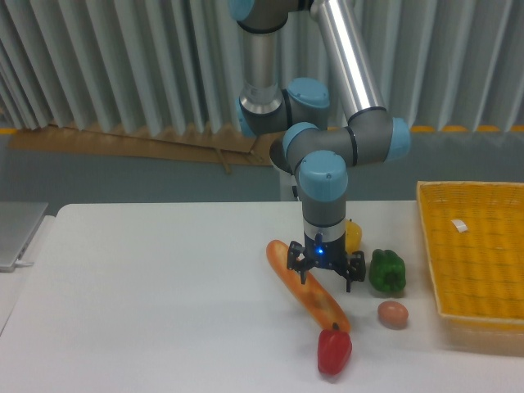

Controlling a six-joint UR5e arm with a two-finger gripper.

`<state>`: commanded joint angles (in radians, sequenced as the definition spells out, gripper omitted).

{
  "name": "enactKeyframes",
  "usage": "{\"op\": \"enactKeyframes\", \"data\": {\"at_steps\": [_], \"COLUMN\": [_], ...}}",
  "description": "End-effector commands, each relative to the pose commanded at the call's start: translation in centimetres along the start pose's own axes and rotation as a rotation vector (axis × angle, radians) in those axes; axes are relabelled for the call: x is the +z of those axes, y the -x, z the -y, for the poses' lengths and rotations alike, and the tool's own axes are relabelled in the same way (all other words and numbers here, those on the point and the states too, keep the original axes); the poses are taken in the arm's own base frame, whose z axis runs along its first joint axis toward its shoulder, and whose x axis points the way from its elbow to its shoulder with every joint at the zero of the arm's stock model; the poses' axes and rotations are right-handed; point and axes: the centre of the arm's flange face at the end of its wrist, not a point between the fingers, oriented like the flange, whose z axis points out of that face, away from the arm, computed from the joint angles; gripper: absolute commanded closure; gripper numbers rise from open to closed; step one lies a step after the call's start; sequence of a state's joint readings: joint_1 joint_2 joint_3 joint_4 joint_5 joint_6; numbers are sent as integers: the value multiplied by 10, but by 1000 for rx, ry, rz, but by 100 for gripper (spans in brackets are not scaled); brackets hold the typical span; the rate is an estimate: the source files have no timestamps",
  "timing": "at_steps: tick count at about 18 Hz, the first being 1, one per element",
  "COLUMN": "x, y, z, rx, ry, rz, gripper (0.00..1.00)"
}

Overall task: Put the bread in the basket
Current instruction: 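Lower the gripper onto the bread loaf's middle and close on it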

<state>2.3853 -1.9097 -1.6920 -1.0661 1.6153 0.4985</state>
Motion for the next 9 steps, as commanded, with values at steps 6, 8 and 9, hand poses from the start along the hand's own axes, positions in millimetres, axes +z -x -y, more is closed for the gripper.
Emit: {"op": "enactKeyframes", "data": {"at_steps": [6, 8, 9], "x": [15, 20, 21], "y": [2, 1, 2], "z": [6, 8, 9], "rx": [4, 6, 6], "ry": [17, 23, 23], "rz": [-10, -13, -13], "gripper": [0, 0, 0]}}
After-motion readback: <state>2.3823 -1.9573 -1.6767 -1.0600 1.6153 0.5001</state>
